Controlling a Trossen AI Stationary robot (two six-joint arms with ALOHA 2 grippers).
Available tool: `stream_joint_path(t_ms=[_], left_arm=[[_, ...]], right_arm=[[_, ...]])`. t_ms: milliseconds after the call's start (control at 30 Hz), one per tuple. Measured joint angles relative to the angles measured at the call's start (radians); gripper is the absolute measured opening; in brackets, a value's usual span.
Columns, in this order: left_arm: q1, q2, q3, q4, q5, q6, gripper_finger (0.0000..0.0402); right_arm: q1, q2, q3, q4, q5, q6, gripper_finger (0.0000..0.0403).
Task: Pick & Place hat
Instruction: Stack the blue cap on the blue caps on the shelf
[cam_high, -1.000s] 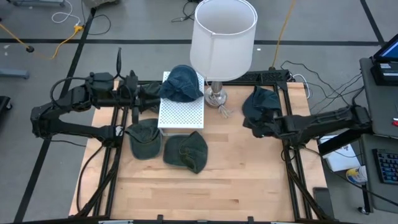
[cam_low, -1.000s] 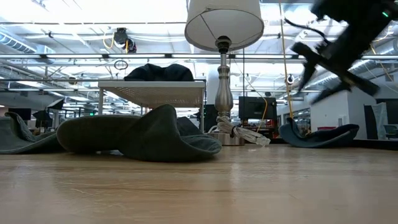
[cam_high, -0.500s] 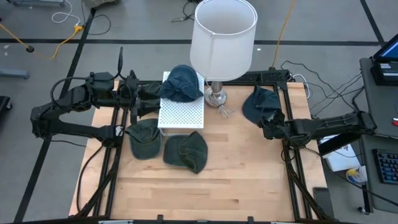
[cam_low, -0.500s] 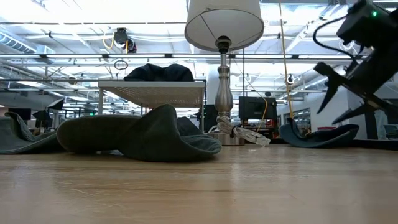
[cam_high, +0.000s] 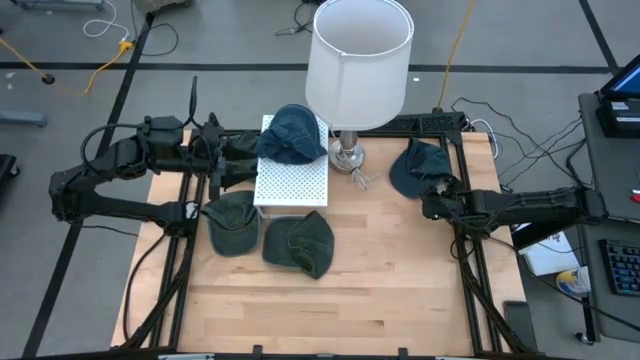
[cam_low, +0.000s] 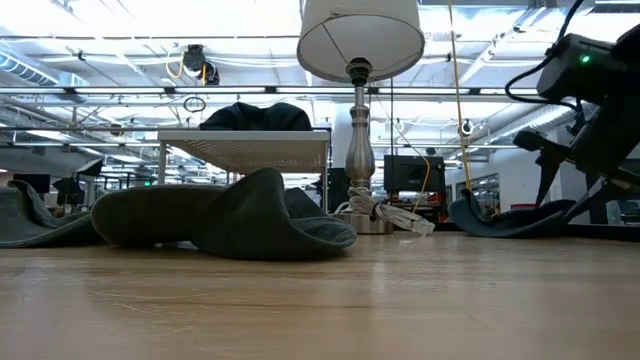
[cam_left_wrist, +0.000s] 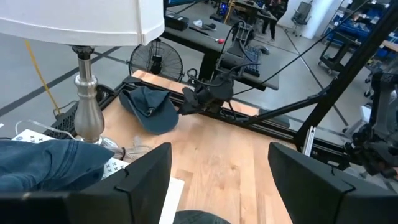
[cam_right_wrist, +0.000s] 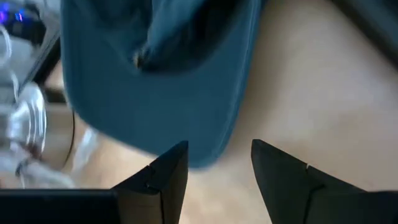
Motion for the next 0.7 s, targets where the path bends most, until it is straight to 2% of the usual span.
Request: stream_joint_path(t_ms=[167,367,467,600,700], left_arm=[[0.000,0.000,0.000,-0.001,0.000,0.038,0.0274],[0.000,0.000,0.000,-0.004,-0.009,0.059,0.0274],[0.000,0.000,0.000,-0.014,-0.009,0.065,0.0273],[0.000,0.000,0.000,-0.036,-0.009,0.061,0.0273],[0.000,0.000,0.000,-0.053,-0.008,0.045,0.0273]], right_arm=[[-0.109,0.053,0.000,0.035,0.005,-0.044,0.0169],[-0.228,0.133,0.000,0.252,-0.013,-0.237,0.0169],[-0.279,0.182,0.000,0.292,-0.059,-0.258,0.0165],[-0.315,0.248,-0.019,0.306,-0.087,-0.250,0.0140],[-0.321,0.274,-0.063,0.389,-0.096,-0.234,0.0107]])
